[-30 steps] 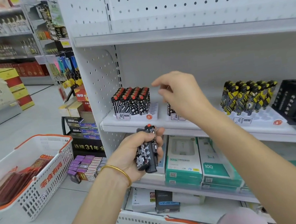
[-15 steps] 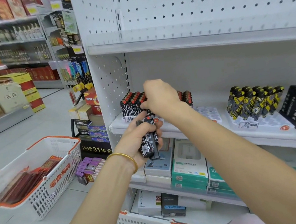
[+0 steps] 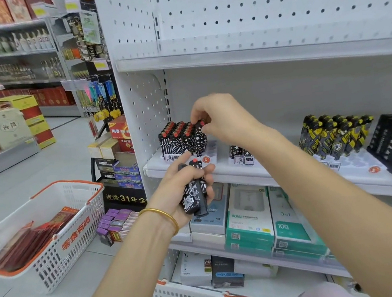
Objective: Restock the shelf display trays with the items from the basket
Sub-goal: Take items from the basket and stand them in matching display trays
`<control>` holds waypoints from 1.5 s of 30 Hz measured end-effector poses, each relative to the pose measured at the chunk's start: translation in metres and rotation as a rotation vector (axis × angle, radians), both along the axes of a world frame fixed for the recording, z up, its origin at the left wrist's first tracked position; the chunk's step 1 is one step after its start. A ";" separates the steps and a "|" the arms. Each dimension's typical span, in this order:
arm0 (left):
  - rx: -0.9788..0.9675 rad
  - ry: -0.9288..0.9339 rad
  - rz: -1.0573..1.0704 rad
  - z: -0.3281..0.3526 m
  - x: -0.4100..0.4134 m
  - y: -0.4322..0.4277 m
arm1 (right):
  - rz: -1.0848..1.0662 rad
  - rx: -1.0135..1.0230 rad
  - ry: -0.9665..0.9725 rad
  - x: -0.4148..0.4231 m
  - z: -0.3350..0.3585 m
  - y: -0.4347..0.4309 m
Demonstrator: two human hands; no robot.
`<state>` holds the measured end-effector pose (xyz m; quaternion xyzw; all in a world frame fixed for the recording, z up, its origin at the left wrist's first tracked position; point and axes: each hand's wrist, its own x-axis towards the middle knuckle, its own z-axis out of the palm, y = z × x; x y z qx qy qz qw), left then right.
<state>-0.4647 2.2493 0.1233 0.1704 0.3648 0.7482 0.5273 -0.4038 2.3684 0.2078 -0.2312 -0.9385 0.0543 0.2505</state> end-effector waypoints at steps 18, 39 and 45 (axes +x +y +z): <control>0.022 -0.102 -0.138 -0.004 -0.004 -0.011 | 0.017 -0.011 0.132 -0.011 -0.024 0.003; -0.027 -0.112 -0.084 -0.006 -0.007 -0.011 | -0.023 -0.122 0.248 -0.010 -0.031 0.003; -0.022 -0.103 -0.080 -0.004 -0.005 -0.012 | 0.028 -0.169 0.242 -0.007 -0.027 0.002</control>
